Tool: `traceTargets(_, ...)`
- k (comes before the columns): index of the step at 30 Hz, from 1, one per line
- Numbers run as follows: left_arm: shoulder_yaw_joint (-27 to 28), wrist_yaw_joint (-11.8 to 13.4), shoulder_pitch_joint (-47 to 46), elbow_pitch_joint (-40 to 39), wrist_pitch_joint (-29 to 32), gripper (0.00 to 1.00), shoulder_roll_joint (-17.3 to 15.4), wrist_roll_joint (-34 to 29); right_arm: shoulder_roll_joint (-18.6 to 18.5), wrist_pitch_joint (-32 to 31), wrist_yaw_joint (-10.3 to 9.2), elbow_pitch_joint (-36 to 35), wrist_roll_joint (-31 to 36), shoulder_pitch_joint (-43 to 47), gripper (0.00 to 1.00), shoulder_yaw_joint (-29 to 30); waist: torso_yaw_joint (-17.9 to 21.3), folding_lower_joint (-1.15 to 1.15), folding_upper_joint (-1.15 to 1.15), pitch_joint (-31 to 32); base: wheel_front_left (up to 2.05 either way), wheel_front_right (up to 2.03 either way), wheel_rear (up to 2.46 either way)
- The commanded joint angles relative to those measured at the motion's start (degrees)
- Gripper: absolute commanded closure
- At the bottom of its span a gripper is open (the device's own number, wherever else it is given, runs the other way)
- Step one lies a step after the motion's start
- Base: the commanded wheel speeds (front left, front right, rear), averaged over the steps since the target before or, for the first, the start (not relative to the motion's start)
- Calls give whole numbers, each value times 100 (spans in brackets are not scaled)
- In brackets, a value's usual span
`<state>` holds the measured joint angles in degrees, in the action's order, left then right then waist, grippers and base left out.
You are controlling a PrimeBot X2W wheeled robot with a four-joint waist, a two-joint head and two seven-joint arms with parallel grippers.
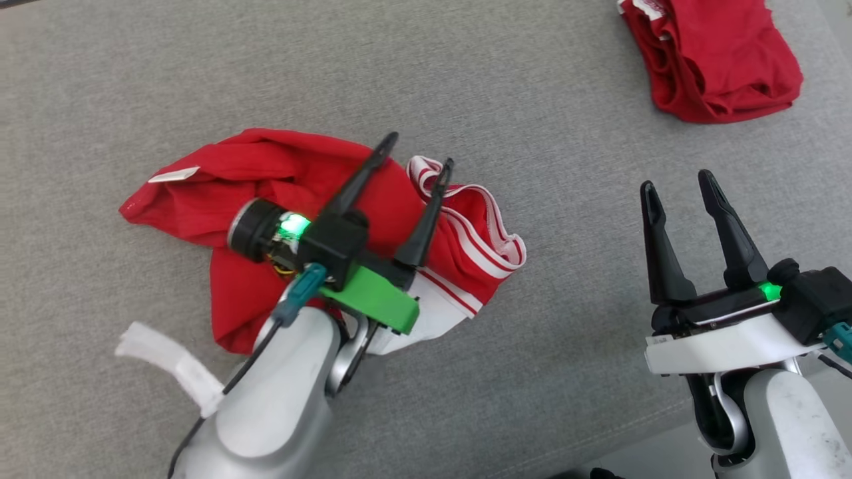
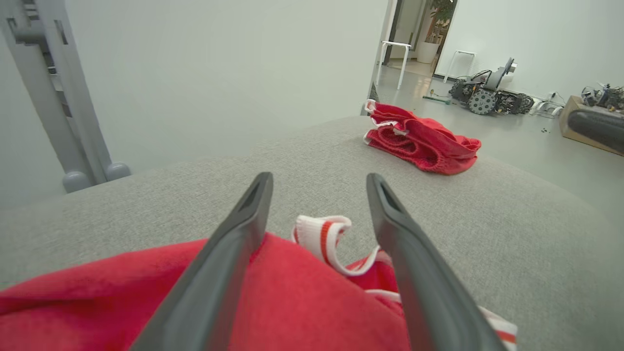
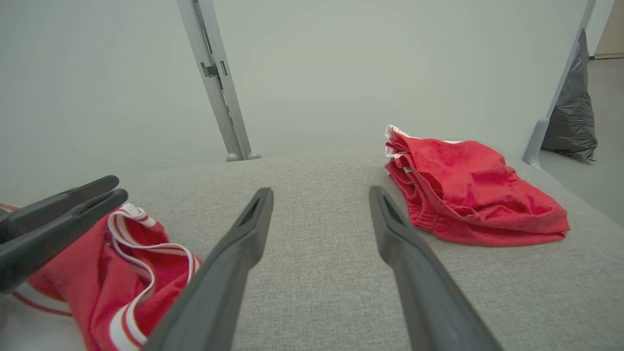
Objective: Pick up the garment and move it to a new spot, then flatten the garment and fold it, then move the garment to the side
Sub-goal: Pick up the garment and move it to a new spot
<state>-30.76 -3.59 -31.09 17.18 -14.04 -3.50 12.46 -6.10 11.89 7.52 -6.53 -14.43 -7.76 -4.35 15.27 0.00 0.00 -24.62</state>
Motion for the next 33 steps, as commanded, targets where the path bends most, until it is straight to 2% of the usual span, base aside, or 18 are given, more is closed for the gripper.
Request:
traceTargets(1,131,127,132,-182,-66,0,-93,-25,-43,-19,-7,-28,44,-62,0,18,-353,0,0,237,0,0,0)
traceTargets(8,969,652,707,-951,-116,0,-357,140,-152,-258,-7,-197,146,114,0,78,-919,0,0,670,0,0,0)
traceTargets(13,1588,863,1235,-1058,-114,0,-583,331,-197,-424,-7,-254,171,280,0,135,-1203,0,0,952,0,0,0)
traceTargets(20,2068,936,1912,-1006,-116,0,-841,410,-194,-616,-7,-250,162,556,0,104,-1378,0,0,1315,0,0,0)
traceTargets(27,2000,884,2476,-899,-116,0,-884,388,-212,-735,-7,-161,186,891,0,62,-1329,0,0,1727,0,0,0)
traceTargets(33,1943,889,2850,-835,-116,0,-797,453,-138,-826,-7,-169,211,1201,0,146,-1248,0,0,2058,0,0,0)
